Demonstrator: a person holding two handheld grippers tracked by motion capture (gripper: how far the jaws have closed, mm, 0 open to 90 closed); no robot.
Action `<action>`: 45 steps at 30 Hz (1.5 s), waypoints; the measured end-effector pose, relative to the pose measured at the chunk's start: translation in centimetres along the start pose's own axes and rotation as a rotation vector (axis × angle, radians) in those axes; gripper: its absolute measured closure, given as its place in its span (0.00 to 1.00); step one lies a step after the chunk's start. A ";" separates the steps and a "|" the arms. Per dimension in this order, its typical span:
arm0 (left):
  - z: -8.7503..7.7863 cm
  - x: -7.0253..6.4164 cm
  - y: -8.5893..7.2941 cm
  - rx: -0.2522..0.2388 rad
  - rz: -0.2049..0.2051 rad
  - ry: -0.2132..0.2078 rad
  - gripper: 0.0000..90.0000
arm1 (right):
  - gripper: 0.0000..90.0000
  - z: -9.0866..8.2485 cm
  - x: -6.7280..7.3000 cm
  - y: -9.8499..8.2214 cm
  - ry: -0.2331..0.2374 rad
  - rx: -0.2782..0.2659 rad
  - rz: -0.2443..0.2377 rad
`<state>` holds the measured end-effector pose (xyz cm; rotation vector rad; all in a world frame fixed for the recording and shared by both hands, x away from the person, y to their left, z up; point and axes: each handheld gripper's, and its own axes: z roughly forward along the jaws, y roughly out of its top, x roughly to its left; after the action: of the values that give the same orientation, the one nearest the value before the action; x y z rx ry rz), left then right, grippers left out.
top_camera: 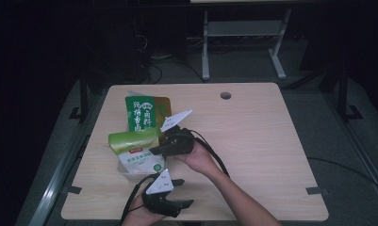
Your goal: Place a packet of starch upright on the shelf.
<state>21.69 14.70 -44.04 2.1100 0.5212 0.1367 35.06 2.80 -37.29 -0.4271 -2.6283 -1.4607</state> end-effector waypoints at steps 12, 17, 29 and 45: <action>-0.1 0.1 0.1 -0.006 0.010 0.009 0.32 | 0.86 -0.1 -0.2 -0.3 0.007 0.000 -0.001; -0.3 0.4 0.2 -0.017 0.003 0.017 0.32 | 0.77 -0.4 -0.3 -0.2 0.002 0.004 -0.006; -0.4 0.6 0.3 -0.018 0.016 0.029 0.32 | 0.50 -3.7 -1.7 -1.3 -0.057 0.033 0.035; -0.3 0.7 0.6 -0.016 0.024 0.038 0.32 | 0.41 -8.6 -3.0 -3.9 -0.157 0.058 0.104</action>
<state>22.47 14.94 -43.41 2.1021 0.5157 0.1943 36.40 -6.94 -36.54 -0.6878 -2.7128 -1.3692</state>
